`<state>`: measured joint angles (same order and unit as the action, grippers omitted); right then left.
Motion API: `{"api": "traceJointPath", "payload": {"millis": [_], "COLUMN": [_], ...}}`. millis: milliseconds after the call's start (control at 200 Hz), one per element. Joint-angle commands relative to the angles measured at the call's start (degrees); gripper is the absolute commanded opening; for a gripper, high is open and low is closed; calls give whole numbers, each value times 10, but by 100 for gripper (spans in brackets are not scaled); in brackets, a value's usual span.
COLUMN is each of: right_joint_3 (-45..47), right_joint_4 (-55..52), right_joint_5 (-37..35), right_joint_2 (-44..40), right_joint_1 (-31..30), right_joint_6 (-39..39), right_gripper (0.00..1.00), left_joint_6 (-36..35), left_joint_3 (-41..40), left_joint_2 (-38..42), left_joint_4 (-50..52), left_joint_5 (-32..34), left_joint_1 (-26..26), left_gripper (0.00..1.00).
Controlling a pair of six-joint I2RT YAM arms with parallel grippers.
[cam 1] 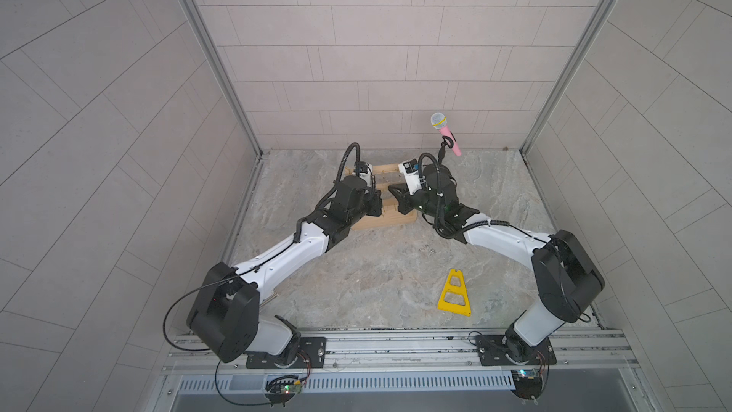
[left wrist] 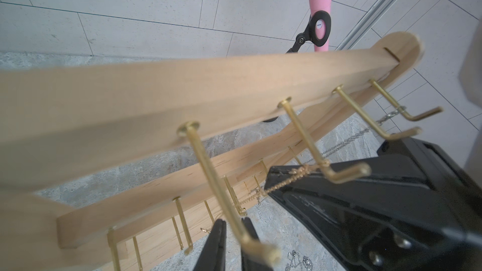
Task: Hang the necklace on the jewelry display stand
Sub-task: Hang the necklace on the stand.
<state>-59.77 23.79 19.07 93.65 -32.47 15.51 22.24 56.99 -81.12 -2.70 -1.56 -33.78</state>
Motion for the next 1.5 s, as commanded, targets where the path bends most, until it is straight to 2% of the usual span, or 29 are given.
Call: {"api": "traceJointPath", "payload": {"millis": [0, 500, 891, 1496], "right_joint_3": [-12, -8, 12, 70], "right_joint_4": [9, 3, -22, -87], "right_joint_5": [4, 10, 16, -8], "right_joint_2": [7, -6, -58, -142], "right_joint_1": [2, 2, 1, -11], "right_joint_6": [4, 4, 4, -5], "right_gripper": [5, 19, 28, 28], "left_joint_6": [1, -3, -2, 44], "left_joint_3": [20, 19, 2, -47], "left_joint_2": [-5, 8, 39, 125], "left_joint_4": [2, 14, 29, 121], "left_joint_5": [9, 20, 36, 66], "left_joint_1": [-3, -8, -16, -21], "left_gripper": [17, 20, 28, 30]}}
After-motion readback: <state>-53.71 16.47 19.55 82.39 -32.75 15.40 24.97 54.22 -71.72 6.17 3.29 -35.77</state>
